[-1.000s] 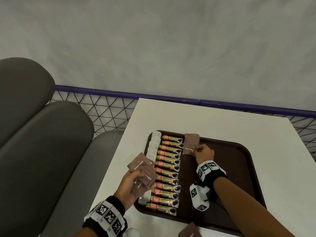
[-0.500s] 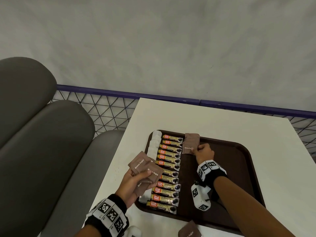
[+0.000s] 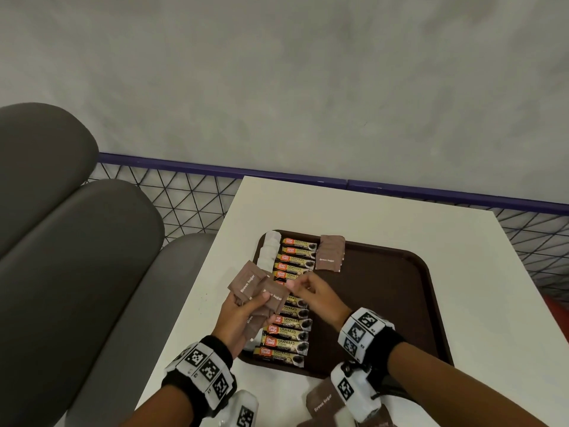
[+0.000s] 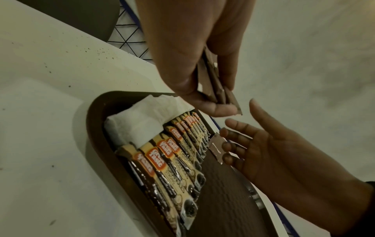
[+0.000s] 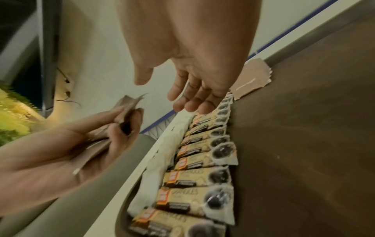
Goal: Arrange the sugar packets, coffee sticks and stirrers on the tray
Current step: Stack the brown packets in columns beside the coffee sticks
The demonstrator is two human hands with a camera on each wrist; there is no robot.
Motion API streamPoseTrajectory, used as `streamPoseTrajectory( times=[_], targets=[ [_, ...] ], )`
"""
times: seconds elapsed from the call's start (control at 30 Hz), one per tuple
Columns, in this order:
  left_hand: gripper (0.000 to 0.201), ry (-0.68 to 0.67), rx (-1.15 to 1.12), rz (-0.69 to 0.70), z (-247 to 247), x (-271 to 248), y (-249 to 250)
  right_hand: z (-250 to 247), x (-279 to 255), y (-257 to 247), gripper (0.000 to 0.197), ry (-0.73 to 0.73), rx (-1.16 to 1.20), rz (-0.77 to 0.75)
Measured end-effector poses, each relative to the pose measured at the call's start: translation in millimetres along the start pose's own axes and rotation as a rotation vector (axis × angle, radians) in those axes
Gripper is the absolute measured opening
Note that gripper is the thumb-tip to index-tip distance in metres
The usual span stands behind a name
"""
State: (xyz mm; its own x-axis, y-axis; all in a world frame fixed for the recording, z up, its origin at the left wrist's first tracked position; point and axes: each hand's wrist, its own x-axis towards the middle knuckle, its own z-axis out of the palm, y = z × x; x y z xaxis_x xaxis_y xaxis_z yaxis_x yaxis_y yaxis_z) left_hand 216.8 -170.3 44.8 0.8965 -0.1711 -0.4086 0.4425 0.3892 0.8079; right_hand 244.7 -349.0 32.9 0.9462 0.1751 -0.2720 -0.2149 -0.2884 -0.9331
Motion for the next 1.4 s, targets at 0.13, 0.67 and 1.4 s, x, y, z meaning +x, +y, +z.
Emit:
streamPoseTrajectory(
  times=[0.13, 0.67, 1.4],
  targets=[
    [0.038, -0.011, -0.018, 0.0, 7, -3, 0, 11, -7, -4, 0.018, -0.098, 0.043, -0.037],
    [0.034, 0.054, -0.032, -0.057, -2, -4, 4, -46, 10, 28, 0.012, 0.501, 0.187, 0.121],
    [0.033, 0.069, -0.047, -0.109, -18, 9, 6, -60, 70, 58, 0.03, 0.633, -0.185, 0.349]
  ],
)
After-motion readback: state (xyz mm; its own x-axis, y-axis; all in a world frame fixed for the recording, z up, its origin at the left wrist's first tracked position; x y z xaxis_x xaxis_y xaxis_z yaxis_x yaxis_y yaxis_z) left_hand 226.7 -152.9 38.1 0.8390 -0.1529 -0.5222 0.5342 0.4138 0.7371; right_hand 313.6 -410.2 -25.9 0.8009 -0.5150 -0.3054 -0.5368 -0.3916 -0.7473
